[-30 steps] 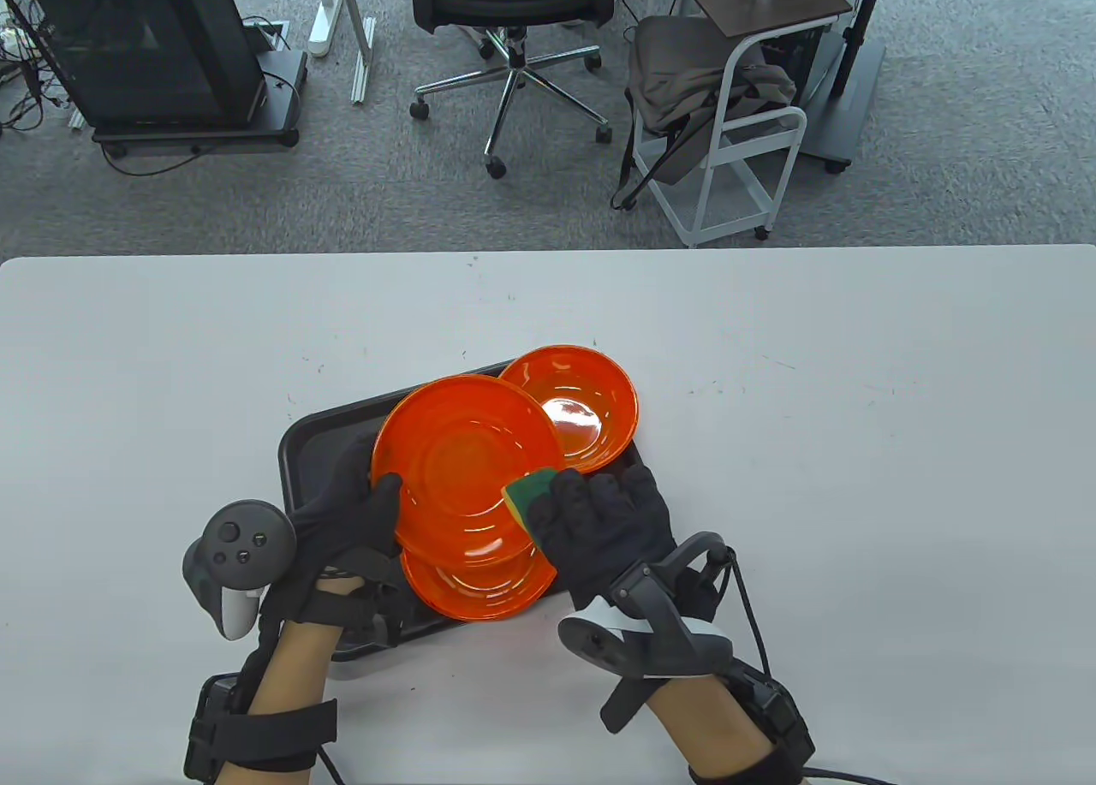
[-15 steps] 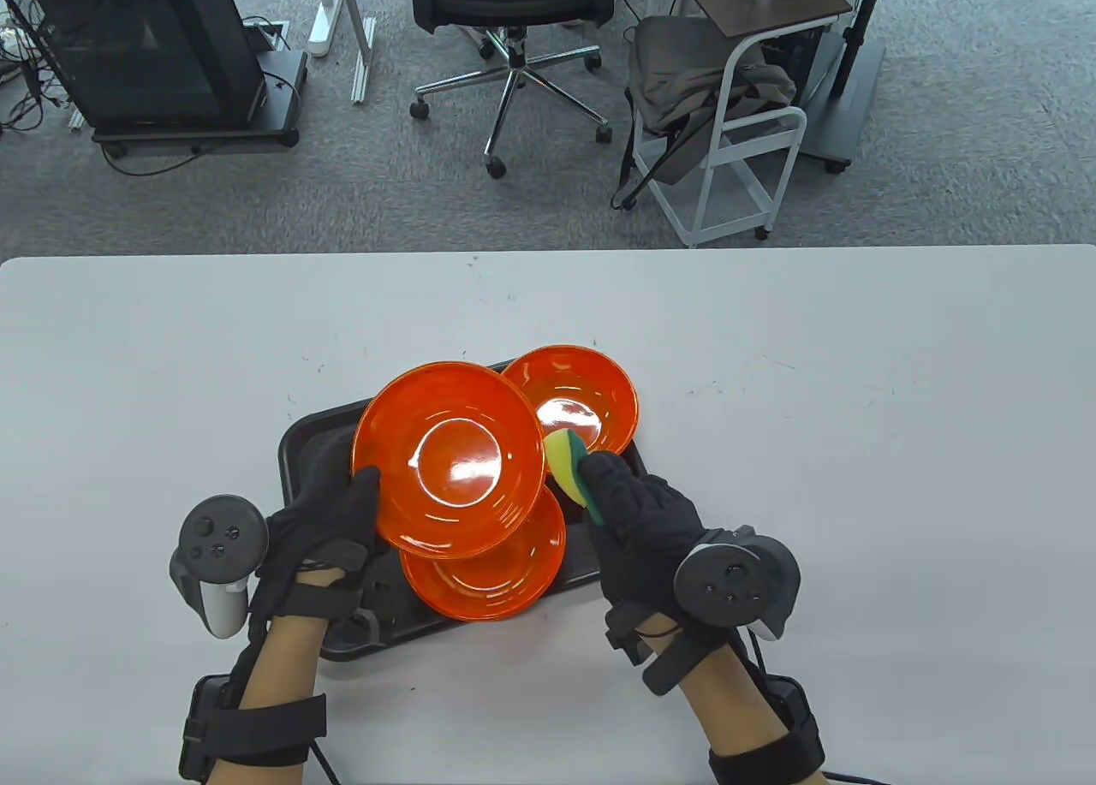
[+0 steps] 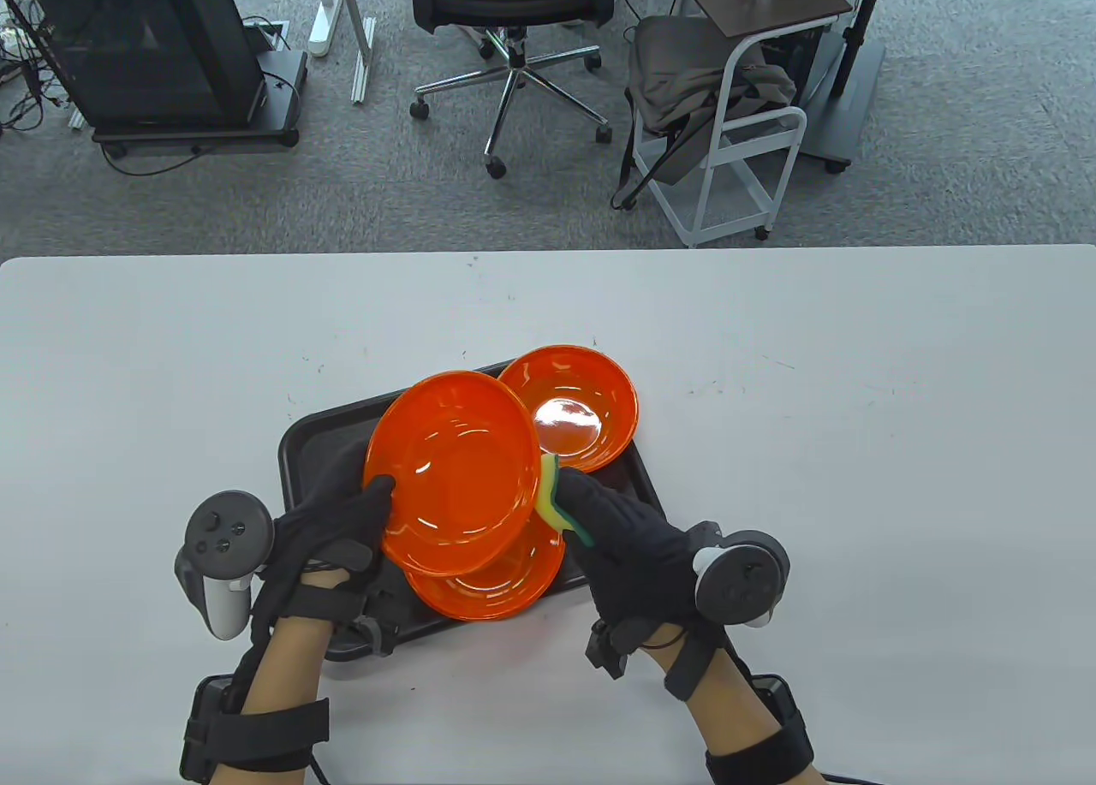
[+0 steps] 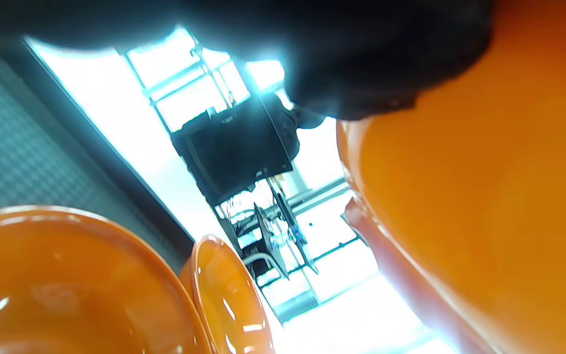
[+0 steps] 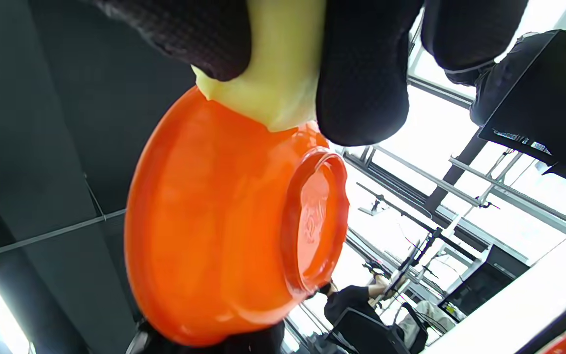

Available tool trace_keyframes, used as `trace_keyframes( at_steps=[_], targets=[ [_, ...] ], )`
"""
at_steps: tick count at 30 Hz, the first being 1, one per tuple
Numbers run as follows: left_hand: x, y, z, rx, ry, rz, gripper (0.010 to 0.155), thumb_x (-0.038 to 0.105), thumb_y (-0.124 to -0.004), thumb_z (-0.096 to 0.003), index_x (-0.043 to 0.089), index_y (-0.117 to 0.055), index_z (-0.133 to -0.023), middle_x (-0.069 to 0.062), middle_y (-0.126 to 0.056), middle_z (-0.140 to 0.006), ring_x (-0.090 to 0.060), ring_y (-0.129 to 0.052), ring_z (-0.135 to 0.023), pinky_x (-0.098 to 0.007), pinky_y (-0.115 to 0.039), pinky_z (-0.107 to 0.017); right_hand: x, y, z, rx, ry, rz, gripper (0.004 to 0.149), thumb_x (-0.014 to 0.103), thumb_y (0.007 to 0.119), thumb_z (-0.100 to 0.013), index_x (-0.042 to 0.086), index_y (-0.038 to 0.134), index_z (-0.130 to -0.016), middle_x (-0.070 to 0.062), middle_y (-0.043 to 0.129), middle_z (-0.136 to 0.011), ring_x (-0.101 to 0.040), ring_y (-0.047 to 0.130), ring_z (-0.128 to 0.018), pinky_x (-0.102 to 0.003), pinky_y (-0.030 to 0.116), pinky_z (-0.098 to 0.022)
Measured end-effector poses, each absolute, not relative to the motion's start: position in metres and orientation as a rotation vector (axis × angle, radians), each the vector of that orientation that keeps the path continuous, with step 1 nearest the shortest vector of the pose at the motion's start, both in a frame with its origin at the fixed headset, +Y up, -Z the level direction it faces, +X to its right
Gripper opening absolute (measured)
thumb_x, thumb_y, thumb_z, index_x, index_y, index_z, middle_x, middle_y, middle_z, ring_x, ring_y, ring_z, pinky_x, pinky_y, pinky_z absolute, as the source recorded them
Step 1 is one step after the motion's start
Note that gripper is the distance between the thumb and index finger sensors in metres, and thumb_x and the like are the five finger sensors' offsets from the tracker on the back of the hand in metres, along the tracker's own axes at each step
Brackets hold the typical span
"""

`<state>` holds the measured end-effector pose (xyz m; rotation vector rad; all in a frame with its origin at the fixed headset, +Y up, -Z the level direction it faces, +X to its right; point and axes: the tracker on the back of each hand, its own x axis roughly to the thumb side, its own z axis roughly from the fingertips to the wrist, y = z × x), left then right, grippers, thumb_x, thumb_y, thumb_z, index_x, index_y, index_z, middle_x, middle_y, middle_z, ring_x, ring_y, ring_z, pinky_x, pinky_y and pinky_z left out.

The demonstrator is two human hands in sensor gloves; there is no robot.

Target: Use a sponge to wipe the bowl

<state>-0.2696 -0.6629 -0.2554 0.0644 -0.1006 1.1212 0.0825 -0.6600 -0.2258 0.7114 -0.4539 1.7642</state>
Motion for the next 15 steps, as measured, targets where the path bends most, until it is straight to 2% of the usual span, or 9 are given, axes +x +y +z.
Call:
trace_keyframes(
  at_steps=[7, 10, 15],
  targets=[
    [-0.256, -0.667, -0.260, -0.054, -0.225, 1.129, 0.060, 0.046, -0.085, -0.0505, 0.012, -0.072, -0.098, 0.006, -0.100, -0.029, -0.001, -0.095, 0.005, -0.023, -0.091, 0.002, 0.090, -0.665, -0.232, 0.637, -0.417, 1.663, 0.049, 0.028, 0.076, -0.055, 0.016, 0.058, -0.099, -0.024, 0.074, -0.099, -0.039, 0.094, -0.068, -0.068, 0.067, -0.056],
    [-0.245, -0.669, -0.260, -0.122, -0.274, 1.196, 0.060, 0.046, -0.085, -0.0504, 0.012, -0.072, -0.098, 0.006, -0.100, -0.029, -0.002, -0.095, 0.005, -0.023, -0.090, 0.003, 0.093, -0.668, -0.239, 0.605, -0.341, 1.548, 0.049, 0.027, 0.075, -0.055, 0.018, 0.058, -0.099, -0.022, 0.072, -0.101, -0.040, 0.091, -0.073, -0.069, 0.065, -0.057],
    [-0.232, -0.665, -0.256, -0.172, -0.345, 1.166, 0.060, 0.046, -0.085, -0.0504, 0.013, -0.073, -0.098, 0.006, -0.100, -0.028, -0.001, -0.095, 0.006, -0.023, -0.090, 0.003, 0.091, -0.673, -0.249, 0.595, -0.207, 1.430, 0.049, 0.027, 0.075, -0.054, 0.018, 0.057, -0.099, -0.022, 0.072, -0.102, -0.041, 0.090, -0.074, -0.070, 0.064, -0.058]
  ],
)
